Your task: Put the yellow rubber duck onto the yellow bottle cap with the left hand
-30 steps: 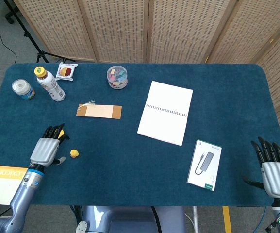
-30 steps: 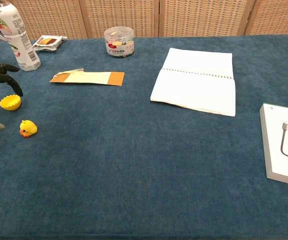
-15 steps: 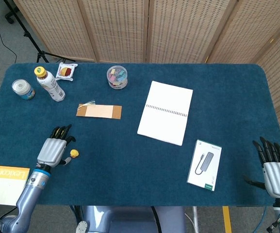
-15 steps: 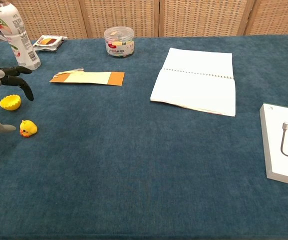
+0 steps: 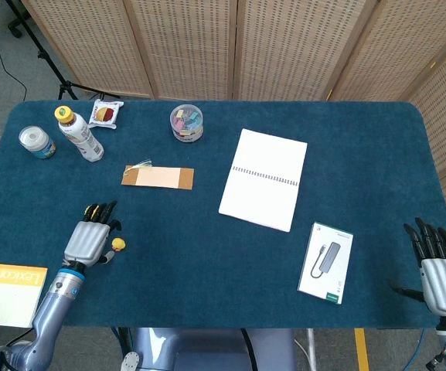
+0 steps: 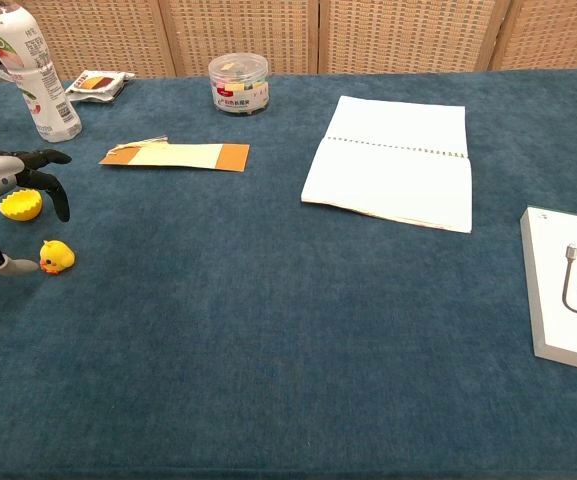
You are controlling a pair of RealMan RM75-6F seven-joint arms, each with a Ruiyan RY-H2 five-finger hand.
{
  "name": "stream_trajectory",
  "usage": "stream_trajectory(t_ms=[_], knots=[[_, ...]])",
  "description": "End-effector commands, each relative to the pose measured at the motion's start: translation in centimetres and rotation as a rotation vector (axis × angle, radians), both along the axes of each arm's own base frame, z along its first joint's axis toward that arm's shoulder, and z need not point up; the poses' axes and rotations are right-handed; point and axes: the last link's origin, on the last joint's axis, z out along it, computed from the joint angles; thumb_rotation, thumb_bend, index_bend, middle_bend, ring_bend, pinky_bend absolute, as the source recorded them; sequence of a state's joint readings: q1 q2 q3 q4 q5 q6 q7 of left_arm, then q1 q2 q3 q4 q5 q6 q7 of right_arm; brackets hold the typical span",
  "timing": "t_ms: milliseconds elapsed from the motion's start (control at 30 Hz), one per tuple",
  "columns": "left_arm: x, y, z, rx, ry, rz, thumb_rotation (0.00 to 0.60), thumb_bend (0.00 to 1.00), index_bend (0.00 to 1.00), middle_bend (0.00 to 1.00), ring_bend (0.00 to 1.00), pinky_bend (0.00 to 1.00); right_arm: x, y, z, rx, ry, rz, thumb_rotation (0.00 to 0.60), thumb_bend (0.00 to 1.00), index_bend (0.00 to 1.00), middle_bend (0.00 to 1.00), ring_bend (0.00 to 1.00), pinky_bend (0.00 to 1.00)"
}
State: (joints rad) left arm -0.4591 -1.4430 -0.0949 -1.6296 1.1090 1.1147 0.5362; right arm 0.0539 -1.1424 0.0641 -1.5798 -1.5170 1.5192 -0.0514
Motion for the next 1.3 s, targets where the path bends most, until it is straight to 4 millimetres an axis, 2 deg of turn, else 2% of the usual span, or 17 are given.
stream_trajectory(t_ms=[33,633,1300], knots=[[-0.05,0.22,-0.3,-0.003,0.007,0.004,0.6,0.21,0.41,0.0,0.0,0.0,0.0,0.0,0.01,0.0,0.0,0.0,0.6,0.0,0.0,0.0,0.0,0.0],[0.08,0.34,-1.22,-0.017,0.007,0.002,0.6,0.23,0.47,0.0,0.0,0.0,-0.07,0.05,0.21,-0.008,-0.008,0.001,0.6,0.0,0.0,0.0,0.0,0.0],[-0.43,0.37,-1.02,-0.009,0.085,0.013,0.6,0.25,0.51,0.0,0.0,0.0,-0.02,0.1,0.18,-0.009,-0.01,0.005,0.6,0.0,0.0,0.0,0.0,0.0]])
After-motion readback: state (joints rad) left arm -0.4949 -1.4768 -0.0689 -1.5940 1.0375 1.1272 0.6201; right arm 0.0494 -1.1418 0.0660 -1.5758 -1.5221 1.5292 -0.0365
